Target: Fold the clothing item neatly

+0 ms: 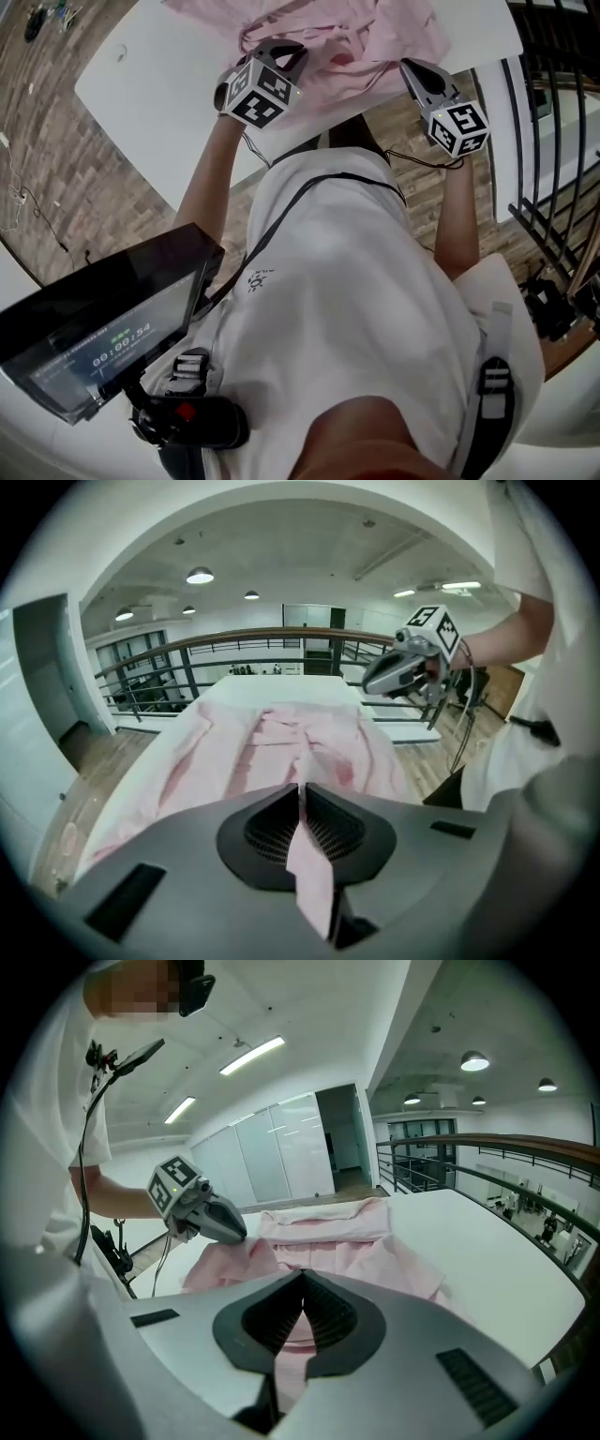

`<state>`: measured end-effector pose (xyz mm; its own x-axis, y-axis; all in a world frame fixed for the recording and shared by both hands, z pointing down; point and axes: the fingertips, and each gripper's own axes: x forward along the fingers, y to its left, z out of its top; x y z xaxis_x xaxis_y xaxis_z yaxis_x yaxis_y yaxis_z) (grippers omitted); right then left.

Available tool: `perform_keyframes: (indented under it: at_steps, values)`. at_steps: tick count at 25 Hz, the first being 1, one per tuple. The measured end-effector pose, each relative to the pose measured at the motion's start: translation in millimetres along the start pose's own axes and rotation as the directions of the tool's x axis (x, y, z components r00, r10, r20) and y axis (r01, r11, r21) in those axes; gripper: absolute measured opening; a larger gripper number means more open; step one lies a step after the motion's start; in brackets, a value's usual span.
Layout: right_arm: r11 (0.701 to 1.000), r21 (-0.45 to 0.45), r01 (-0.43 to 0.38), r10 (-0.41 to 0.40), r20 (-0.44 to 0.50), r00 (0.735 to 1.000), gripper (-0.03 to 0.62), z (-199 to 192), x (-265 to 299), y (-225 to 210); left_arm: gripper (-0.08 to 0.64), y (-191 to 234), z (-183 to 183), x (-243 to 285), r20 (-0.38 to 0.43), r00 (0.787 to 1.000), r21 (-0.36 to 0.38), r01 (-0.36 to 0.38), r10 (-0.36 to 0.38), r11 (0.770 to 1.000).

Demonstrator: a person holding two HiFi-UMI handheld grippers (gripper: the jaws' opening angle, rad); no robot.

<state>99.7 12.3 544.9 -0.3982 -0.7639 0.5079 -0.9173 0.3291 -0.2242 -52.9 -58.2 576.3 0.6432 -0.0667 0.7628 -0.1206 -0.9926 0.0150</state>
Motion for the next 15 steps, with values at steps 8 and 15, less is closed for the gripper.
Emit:
perform_keyframes:
  at_steps: [8, 15]
  values:
    - [1.000, -0.011, -0.009, 0.009, -0.044, 0.999, 0.005, -5, -5, 5, 0.029, 64, -2, 15, -0.094, 0.985, 0.155, -0.132, 0.147, 0.979]
    - [1.000, -0.001, -0.009, 0.009, -0.074, 0.997, 0.005, -11, -14, 8, 0.030, 106, 9, 28, -0.087, 0.976, 0.186, -0.181, 0.200, 0.966]
